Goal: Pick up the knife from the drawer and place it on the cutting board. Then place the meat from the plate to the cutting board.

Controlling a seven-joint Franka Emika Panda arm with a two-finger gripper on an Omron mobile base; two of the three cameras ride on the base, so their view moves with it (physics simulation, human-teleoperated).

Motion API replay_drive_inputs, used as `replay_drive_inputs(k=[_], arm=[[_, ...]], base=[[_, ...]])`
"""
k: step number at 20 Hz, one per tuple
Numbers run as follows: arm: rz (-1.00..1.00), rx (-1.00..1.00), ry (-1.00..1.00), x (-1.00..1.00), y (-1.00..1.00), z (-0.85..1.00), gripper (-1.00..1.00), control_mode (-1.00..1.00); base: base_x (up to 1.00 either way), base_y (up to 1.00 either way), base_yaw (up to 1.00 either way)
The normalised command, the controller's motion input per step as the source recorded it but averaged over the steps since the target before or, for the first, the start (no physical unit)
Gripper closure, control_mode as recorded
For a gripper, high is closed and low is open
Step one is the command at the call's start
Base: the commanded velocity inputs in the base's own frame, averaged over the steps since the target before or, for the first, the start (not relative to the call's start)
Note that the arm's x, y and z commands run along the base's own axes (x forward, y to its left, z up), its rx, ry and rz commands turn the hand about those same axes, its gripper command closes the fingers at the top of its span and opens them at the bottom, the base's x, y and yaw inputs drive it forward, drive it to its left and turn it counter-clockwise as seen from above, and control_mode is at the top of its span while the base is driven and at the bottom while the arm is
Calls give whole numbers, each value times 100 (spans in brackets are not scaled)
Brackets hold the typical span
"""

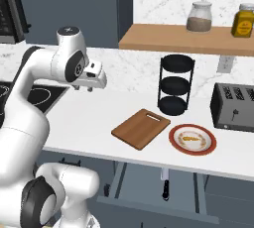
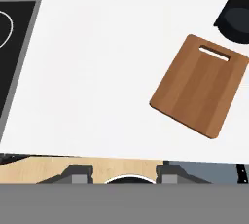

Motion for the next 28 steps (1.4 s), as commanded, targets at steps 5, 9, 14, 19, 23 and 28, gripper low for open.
replay_drive_inputs(k=[5,9,14,19,23,28], arm=[[-3,0,-1,-23,0,-4,-100,-100],[-20,-1,0,-20,1,-23,-100,-100],[-5,0,0,-4,0,-6,-100,100],[0,0,0,0,0,0,-100,100],[0,0,0,0,0,0,-100,100],[0,0,0,0,0,0,-100,100]], base=[[0,0,0],[0,0,0],[2,8,-15],[0,13,-40],[1,26,-51],[16,47,-53]])
